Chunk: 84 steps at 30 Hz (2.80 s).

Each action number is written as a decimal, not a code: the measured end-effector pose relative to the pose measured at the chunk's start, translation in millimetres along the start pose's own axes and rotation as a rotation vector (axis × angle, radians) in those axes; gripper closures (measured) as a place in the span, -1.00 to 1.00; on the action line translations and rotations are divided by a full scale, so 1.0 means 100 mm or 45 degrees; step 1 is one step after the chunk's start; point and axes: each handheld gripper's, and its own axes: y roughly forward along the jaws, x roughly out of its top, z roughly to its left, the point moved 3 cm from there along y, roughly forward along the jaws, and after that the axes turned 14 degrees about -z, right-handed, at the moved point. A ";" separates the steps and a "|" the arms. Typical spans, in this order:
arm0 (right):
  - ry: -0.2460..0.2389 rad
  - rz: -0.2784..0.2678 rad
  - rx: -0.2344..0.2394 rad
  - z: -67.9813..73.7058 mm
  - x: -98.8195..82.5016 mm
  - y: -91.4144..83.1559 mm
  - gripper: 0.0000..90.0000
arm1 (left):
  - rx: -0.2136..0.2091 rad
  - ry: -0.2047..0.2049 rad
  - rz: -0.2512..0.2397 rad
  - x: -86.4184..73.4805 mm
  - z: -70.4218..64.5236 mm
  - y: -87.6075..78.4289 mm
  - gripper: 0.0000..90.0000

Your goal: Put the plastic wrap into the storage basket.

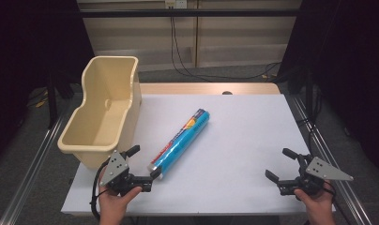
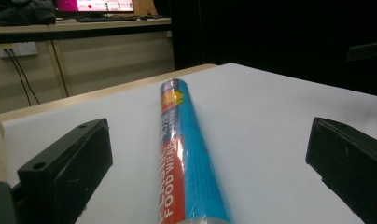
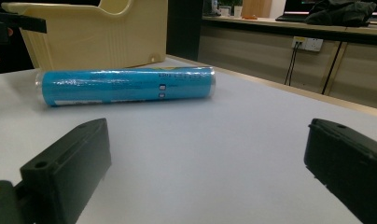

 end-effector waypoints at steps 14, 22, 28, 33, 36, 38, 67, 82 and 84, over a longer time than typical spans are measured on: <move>0.005 -0.001 0.002 0.01 0.01 0.00 -1.00 | -0.027 0.006 -0.005 0.04 -0.06 0.16 -1.00; -0.009 0.005 0.006 0.01 0.00 -0.02 -1.00 | -0.047 0.005 -0.001 0.07 -0.08 0.34 -1.00; -0.016 0.003 0.013 0.02 0.01 -0.02 -1.00 | -0.025 -0.003 -0.016 0.11 -0.05 0.46 -1.00; -0.019 0.007 0.014 0.02 0.01 -0.02 -1.00 | -0.021 -0.026 0.003 0.11 -0.02 0.57 -1.00; -0.021 0.007 0.018 0.04 0.01 -0.03 -1.00 | -0.012 -0.033 0.016 0.12 -0.01 0.67 -1.00; -0.017 0.008 0.013 0.04 0.01 -0.03 -1.00 | -0.006 -0.039 0.017 0.13 0.01 0.72 -1.00; -0.035 0.015 0.046 0.10 0.03 -0.01 -0.99 | 0.006 -0.065 0.158 0.20 0.17 1.23 -1.00; -0.033 0.012 0.044 0.09 0.03 -0.03 -0.99 | 0.005 -0.068 0.254 0.15 0.23 1.44 -1.00; -0.033 0.013 0.045 0.09 0.03 -0.03 -0.99 | 0.023 -0.072 0.310 0.12 0.24 1.48 -1.00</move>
